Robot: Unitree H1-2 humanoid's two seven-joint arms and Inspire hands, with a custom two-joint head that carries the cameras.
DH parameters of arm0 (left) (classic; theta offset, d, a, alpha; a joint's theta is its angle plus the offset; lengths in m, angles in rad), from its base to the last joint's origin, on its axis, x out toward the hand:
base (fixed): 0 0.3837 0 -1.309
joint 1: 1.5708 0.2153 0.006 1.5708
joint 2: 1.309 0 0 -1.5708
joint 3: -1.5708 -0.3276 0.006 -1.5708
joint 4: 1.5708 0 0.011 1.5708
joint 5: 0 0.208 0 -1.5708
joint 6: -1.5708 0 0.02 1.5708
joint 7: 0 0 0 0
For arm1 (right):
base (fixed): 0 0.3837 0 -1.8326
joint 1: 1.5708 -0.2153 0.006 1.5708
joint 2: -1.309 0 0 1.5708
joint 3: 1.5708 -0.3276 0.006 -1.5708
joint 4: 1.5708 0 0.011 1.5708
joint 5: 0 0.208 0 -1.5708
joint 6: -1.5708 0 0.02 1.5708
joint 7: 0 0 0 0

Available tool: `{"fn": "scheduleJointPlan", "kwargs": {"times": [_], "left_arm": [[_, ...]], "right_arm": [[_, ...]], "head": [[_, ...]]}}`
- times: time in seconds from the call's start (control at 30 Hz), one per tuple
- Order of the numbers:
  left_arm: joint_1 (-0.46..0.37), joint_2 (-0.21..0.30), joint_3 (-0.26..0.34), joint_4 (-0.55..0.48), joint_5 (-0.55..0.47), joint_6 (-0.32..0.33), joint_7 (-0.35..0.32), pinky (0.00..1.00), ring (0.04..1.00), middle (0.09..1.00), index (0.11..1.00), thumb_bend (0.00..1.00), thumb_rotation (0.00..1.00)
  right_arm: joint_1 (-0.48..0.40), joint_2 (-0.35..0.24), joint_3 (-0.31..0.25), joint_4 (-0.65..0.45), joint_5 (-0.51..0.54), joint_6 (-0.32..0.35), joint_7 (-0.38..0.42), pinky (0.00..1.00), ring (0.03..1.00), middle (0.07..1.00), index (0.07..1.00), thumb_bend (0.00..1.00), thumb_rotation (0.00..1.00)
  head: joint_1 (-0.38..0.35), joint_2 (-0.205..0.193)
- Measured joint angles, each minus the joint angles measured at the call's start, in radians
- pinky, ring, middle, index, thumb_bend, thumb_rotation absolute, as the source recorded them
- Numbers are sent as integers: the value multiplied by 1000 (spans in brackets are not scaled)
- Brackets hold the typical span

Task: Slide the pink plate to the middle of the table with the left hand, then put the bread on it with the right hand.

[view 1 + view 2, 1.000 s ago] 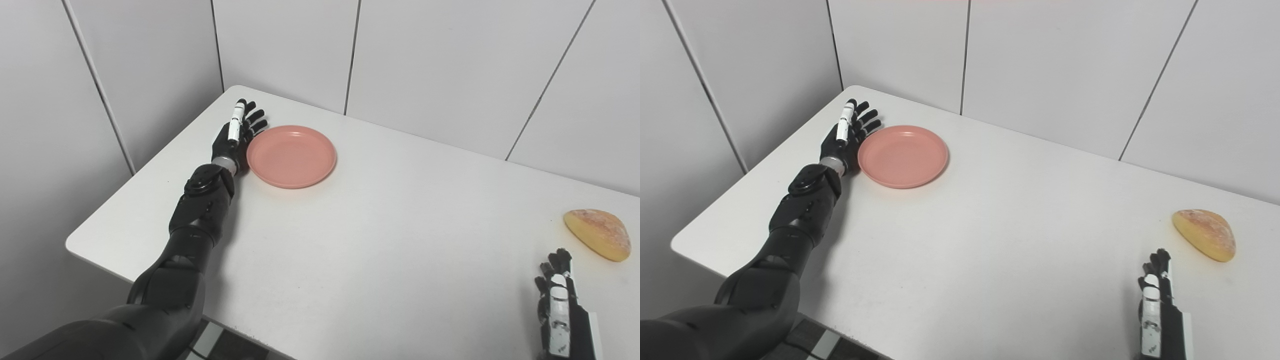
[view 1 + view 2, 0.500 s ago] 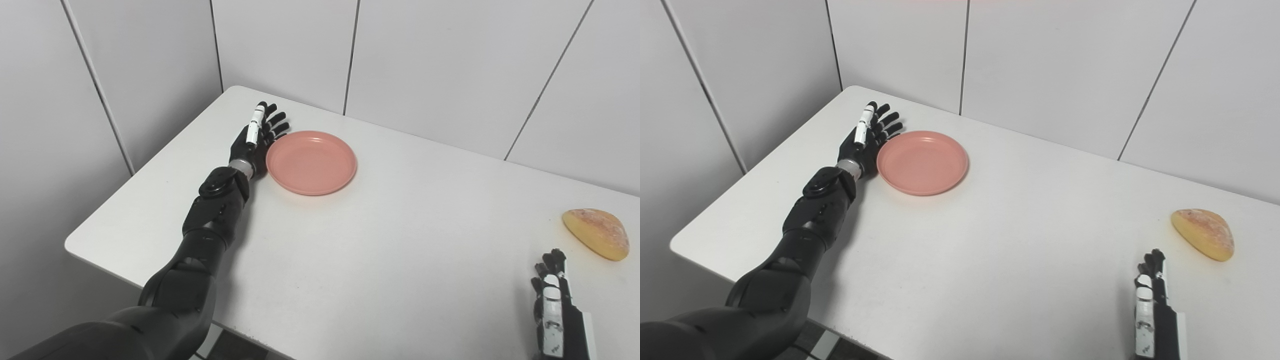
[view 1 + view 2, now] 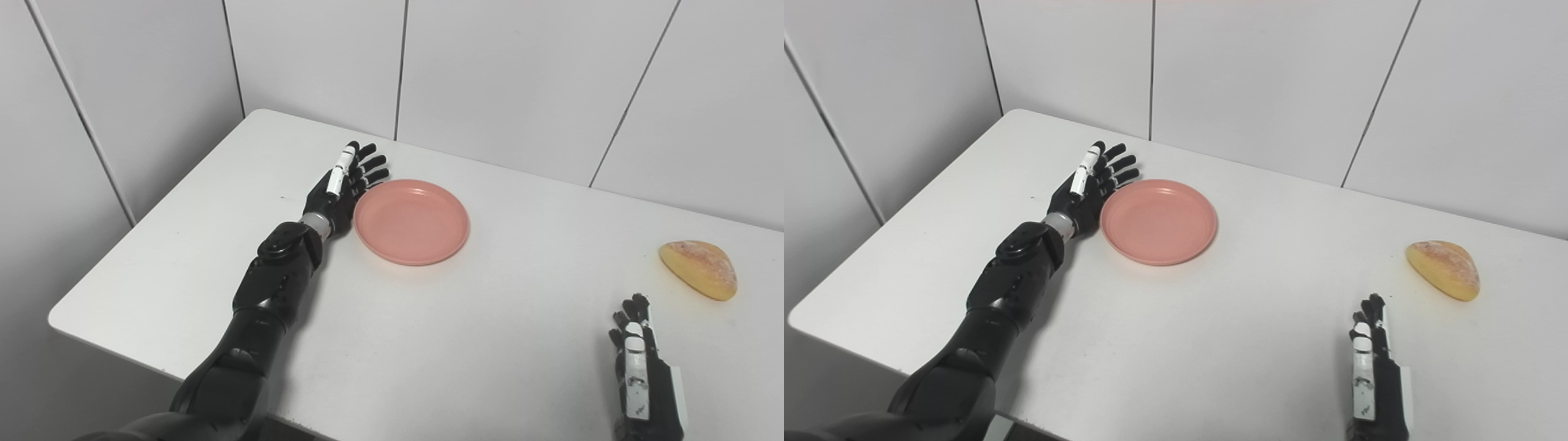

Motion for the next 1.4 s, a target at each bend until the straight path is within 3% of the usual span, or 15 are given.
{"fn": "scheduleJointPlan", "kwargs": {"times": [0.4, 0.8, 1.03, 1.4], "left_arm": [[48, -37, -71, -145, 35, 105, -2, 851, 863, 875, 871, 360, 1000], [117, -90, -159, -323, 78, 212, 8, 898, 894, 902, 895, 322, 1000], [154, -130, -204, -385, 80, 231, 4, 915, 906, 913, 906, 326, 1000], [205, -153, -233, -453, 113, 238, 12, 919, 911, 918, 914, 323, 1000]], "right_arm": [[0, 23, 28, 0, -92, 3, -41, 891, 920, 929, 934, 247, 1000], [-1, 44, 43, -1, -138, 17, -64, 868, 904, 913, 914, 232, 1000], [-5, 56, 49, 0, -163, 17, -71, 862, 903, 912, 910, 216, 1000], [-6, 69, 49, 0, -166, 22, -84, 854, 898, 910, 910, 238, 1000]], "head": [[-77, 34], [-135, 60], [-163, 77], [-178, 89]]}}
